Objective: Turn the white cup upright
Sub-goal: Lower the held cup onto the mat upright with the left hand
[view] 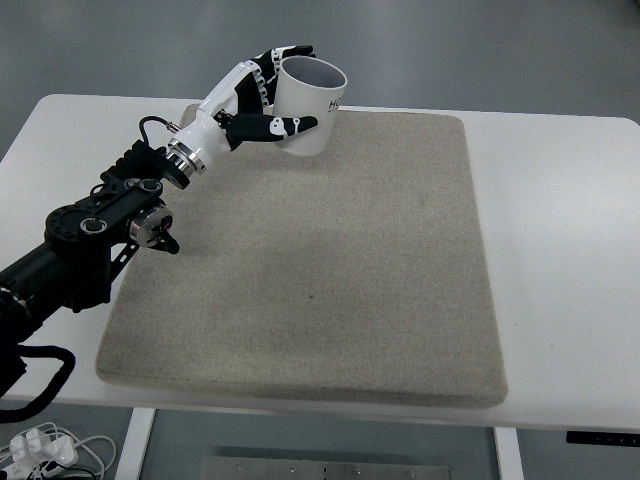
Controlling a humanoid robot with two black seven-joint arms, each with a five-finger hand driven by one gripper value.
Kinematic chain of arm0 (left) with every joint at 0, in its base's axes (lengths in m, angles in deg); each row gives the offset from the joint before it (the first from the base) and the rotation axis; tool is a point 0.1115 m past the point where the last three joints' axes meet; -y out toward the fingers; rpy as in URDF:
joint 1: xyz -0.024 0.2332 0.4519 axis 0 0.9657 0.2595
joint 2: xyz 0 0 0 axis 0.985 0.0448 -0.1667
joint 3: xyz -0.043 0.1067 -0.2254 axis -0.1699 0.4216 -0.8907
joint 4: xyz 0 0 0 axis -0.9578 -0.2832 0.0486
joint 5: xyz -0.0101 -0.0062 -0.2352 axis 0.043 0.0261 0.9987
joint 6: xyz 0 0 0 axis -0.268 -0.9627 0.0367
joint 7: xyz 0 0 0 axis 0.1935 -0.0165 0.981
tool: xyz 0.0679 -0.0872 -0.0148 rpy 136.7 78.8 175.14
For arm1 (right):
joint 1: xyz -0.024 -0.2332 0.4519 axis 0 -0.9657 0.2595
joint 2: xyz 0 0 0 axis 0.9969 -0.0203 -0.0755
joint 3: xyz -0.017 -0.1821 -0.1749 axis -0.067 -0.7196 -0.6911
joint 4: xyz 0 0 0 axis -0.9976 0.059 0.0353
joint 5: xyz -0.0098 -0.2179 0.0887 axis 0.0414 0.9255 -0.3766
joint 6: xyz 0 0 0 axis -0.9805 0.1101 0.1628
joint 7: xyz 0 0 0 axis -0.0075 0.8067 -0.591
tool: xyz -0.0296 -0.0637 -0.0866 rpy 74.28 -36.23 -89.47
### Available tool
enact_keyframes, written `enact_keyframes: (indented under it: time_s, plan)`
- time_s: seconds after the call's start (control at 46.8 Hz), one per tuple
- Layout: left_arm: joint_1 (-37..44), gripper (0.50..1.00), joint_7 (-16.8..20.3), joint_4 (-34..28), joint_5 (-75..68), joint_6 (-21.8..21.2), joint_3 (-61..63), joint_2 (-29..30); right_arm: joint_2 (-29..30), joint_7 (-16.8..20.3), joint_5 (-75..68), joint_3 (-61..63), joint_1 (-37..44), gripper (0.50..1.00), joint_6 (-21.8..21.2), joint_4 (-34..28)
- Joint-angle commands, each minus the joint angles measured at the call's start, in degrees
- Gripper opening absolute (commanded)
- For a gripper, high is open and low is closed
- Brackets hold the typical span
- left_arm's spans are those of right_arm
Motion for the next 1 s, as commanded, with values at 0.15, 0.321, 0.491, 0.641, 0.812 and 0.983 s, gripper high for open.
enact_keyframes:
  time_s: [0.15,0.321,0.491,0.641,0.812,0.983]
  plan:
    - [2.39,0.602,-0.01,0.11,-3.33,-3.98,-0.04,-2.11,0.00,0.01,0.00,-0.02,0.00,0.952,0.00,0.00]
    - [3.27,0.606,-0.01,0.03,-3.42,-5.13,0.05,-2.72,0.00,0.01,0.00,-0.02,0.00,0.952,0.00,0.00]
    - [3.63,0.619,-0.01,-0.06,-3.42,-6.79,2.06,-2.72,0.00,0.01,0.00,-0.02,0.00,0.952,0.00,0.00]
    - [3.71,0.666,-0.01,-0.33,-2.98,-9.87,5.41,-2.72,0.00,0.01,0.00,-0.02,0.00,0.952,0.00,0.00]
    - [4.33,0.728,-0.01,-0.50,-2.63,-10.05,5.67,-2.98,0.00,0.01,0.00,-0.02,0.00,0.952,0.00,0.00]
    - [4.42,0.889,-0.01,-1.20,-2.54,-10.05,5.67,-3.16,0.00,0.01,0.00,-0.01,0.00,0.952,0.00,0.00]
